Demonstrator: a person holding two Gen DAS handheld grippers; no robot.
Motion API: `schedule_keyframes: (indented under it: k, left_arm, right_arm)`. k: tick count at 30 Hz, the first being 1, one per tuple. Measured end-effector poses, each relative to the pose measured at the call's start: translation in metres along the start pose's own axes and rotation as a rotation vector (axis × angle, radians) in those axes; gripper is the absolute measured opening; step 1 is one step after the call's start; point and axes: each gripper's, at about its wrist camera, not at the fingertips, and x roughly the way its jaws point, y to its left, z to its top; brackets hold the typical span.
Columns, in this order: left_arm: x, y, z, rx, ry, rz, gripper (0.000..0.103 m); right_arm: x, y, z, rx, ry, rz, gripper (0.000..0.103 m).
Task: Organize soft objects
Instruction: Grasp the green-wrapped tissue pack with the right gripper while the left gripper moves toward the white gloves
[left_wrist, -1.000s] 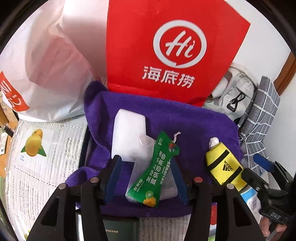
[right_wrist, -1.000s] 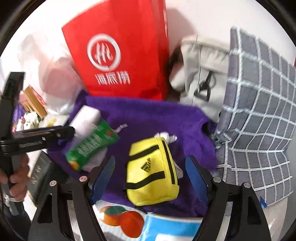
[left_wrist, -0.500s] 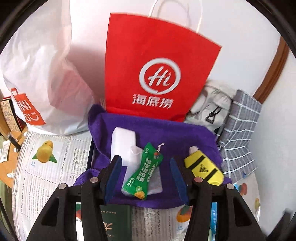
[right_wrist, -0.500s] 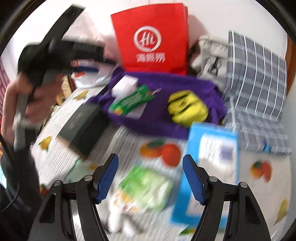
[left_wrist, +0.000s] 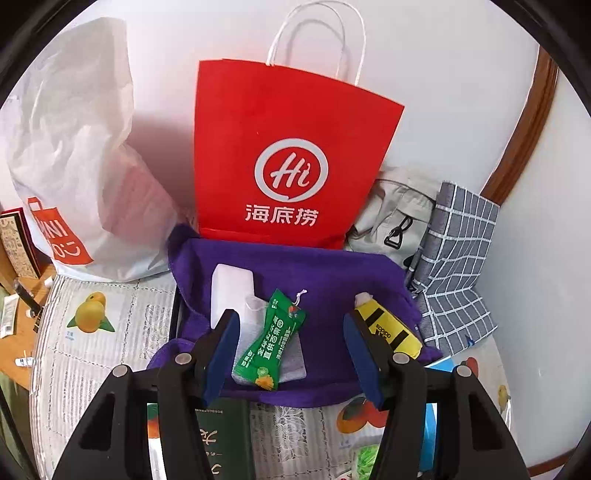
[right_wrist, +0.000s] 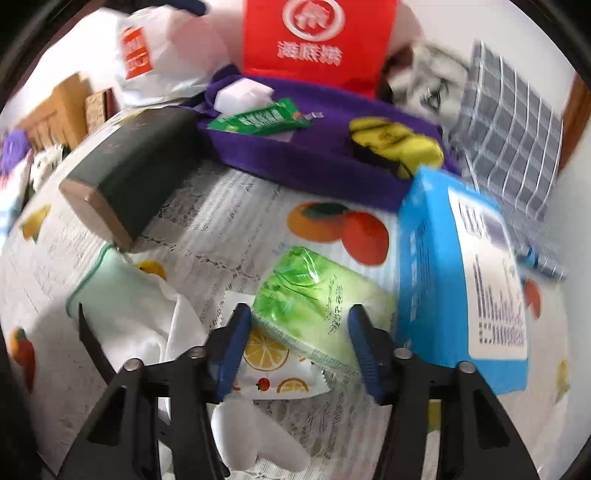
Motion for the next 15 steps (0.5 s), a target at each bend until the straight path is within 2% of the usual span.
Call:
schedule_keyframes:
  k: [1,5,8,12,15]
  left_arm:
    - [-0.002,0.001,0.000,-0.003,-0.004,-0.001,0.059]
    - [-0.009,0.000,0.000,-0.001,-0.018,0.009,0.059]
    - [-0.019,0.000,-0.002,0.000,-0.032,0.011,0.059]
    - [-0.036,-0.006,-0.013,0.061,-0.065,0.050,0.059]
    - [-0.043,-0.003,-0.036,0.077,-0.035,0.076,0.059]
  right_arm:
    - [-0.003,-0.002,0.000,0.010,-0.005,0.016,0.042]
    - [-0.030,-0.017,-0.004,0.099,-0.046,0.110,0.041]
    - [-0.055,-0.021,-0.010,0.123,-0.080,0.117,0.041]
    - [-0.084,-0.021,-0.024,0.127,-0.090,0.129,0.041]
    - [-0.106,-0.019,-0.042,0.107,-0.105,0.131,0.041]
